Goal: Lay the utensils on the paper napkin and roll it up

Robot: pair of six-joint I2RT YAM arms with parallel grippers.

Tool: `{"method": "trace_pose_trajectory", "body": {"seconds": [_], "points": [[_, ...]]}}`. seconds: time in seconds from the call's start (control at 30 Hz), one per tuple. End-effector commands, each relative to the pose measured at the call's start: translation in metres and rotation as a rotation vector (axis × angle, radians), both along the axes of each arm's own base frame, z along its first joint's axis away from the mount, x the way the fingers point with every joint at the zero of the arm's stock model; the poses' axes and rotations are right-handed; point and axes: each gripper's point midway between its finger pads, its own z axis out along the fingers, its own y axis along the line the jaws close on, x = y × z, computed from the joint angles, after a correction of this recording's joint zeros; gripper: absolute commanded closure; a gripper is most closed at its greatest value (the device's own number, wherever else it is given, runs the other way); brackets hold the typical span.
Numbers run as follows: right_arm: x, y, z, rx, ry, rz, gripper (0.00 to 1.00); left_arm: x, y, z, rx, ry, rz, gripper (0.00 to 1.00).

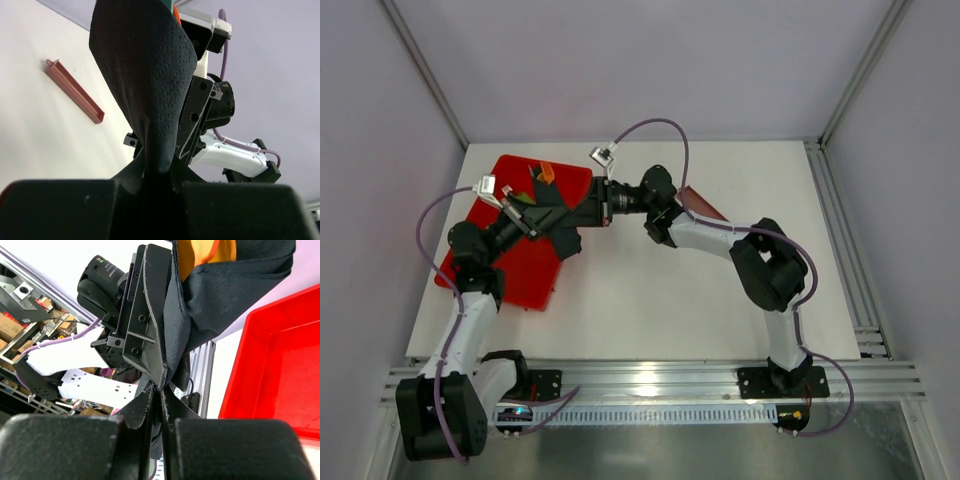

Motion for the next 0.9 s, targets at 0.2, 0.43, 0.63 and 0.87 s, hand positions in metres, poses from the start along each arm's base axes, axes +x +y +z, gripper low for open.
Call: {"method": "trace_pose_trajectory", "body": {"seconds": [0.2, 0.43, 0.63, 0.87], "points": [[0.039, -0.017, 0.001, 0.037, 0.018, -0.1, 0.64, 0.027, 0.007, -0.032, 0.083, 0.122, 0.047, 1.0], [0.075, -0.032, -0.027, -0.053, 0.099, -0.203, 0.54, 0.072, 0.042, -0.049, 0.172, 0.186, 0.184, 1.0], [0.103, -0.032, -0.059, -0.222, 0.143, -0.303, 0.53, 0.1, 0.103, -0.086, 0.202, 0.276, 0.343, 1.0], [0.147, -0.024, -0.099, -0.518, 0.153, -0.55, 0.61, 0.111, 0.144, -0.151, 0.211, 0.42, 0.421, 1.0]]}}
